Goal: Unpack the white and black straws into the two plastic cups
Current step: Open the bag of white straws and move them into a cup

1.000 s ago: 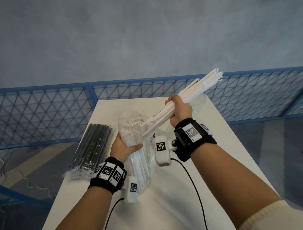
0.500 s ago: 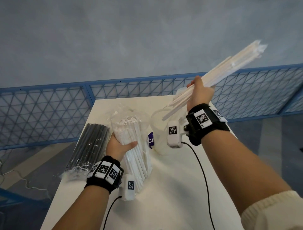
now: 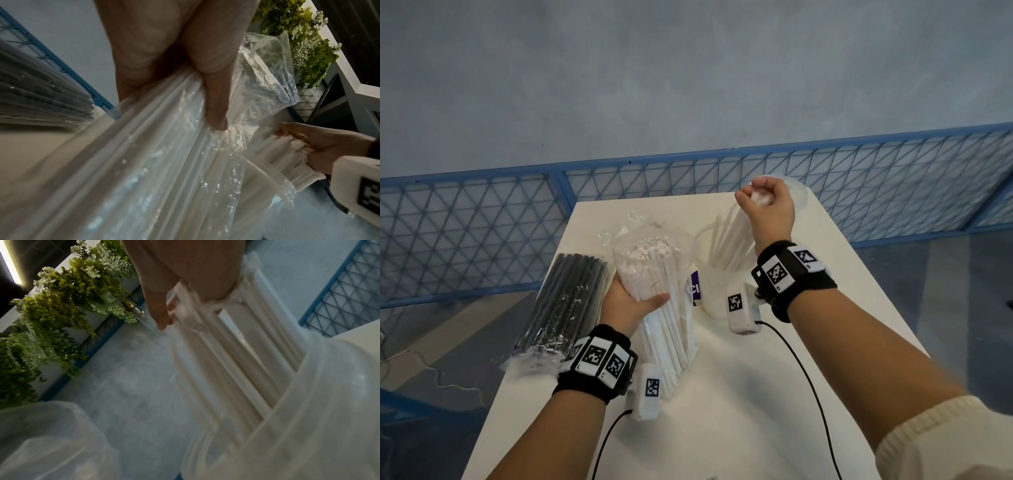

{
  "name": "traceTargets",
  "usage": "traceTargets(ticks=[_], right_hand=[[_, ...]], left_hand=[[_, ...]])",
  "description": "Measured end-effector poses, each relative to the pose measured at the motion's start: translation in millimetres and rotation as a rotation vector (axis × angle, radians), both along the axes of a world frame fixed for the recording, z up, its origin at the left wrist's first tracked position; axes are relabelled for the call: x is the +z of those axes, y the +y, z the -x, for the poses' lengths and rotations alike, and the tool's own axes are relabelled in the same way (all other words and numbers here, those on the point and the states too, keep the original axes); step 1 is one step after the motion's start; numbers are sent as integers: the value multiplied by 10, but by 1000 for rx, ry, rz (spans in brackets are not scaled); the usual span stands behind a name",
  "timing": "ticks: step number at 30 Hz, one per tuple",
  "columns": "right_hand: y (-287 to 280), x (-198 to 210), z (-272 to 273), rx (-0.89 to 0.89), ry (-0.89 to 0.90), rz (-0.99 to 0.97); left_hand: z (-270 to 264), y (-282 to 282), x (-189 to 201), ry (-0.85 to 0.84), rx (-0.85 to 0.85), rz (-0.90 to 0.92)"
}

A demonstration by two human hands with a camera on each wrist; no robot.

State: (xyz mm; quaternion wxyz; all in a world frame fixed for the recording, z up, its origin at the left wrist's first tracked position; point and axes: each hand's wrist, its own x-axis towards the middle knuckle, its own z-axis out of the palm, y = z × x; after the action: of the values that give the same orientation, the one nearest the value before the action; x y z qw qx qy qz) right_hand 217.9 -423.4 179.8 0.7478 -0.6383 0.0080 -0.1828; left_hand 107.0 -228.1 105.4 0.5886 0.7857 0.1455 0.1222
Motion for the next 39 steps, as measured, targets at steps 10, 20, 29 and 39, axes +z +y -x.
traceTargets(ticks=[10, 20, 29, 39], right_hand=[[-188, -226, 210, 92, 168, 618], [-102, -260, 44, 104, 23, 827], [163, 159, 502, 175, -294, 919], [464, -60, 682, 437, 20, 1142]], left_hand=[[21, -21, 50, 0, 5, -18], [22, -42, 34, 26, -23, -25], [-14, -24, -66, 43, -22, -28], [7, 19, -139, 20, -92, 64]])
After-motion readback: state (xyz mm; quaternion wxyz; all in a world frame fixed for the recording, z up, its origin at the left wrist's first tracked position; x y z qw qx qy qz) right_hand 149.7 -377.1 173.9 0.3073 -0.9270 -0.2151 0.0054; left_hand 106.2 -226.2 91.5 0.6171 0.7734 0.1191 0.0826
